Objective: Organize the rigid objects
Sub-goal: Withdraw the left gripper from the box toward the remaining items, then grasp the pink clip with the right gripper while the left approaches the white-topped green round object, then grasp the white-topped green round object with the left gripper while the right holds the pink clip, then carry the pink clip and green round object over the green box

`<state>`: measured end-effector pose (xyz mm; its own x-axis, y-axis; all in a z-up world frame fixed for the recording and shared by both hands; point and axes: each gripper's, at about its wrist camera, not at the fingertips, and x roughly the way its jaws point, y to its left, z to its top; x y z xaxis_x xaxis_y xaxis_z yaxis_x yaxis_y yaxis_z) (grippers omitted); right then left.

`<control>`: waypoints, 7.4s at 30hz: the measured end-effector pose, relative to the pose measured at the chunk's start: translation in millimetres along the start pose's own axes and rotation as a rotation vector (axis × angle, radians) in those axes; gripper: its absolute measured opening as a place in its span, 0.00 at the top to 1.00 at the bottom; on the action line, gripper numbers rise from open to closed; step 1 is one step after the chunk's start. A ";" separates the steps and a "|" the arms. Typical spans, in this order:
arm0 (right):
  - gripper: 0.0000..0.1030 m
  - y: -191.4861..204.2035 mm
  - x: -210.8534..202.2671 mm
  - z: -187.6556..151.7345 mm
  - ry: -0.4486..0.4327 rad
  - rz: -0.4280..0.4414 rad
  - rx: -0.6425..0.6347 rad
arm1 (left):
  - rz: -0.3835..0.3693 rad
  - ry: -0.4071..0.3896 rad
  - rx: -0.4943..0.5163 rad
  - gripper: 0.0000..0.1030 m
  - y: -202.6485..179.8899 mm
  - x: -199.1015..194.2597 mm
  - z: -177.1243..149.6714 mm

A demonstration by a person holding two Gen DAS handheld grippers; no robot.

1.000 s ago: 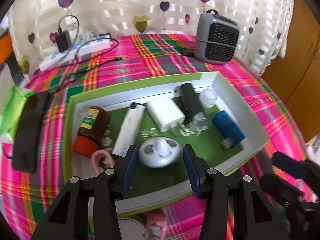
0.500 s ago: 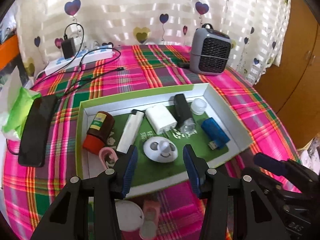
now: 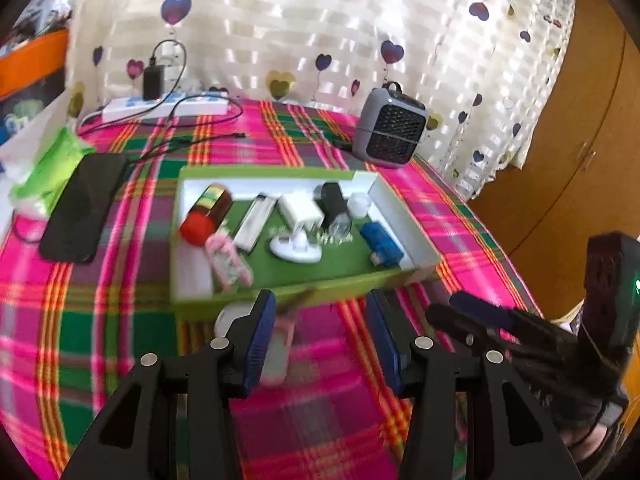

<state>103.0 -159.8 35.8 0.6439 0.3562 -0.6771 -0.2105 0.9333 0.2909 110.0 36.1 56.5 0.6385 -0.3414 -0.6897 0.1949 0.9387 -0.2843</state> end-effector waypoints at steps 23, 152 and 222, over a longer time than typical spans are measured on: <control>0.55 52.5 11.4 -32.0 0.061 0.031 -0.142 | 0.151 -0.137 0.020 0.55 42.5 -47.9 -70.0; 0.82 31.1 45.2 -18.5 0.132 -0.066 -0.166 | 0.176 -0.007 0.055 0.69 18.8 31.8 -15.1; 0.82 28.4 18.2 40.8 0.005 -0.092 -0.186 | 0.105 -0.104 0.100 0.69 -0.4 9.1 35.3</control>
<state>138.8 -128.6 59.4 0.6629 0.2691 -0.6987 -0.2835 0.9539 0.0984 142.0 34.3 73.9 0.7320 -0.2393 -0.6380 0.1925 0.9708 -0.1432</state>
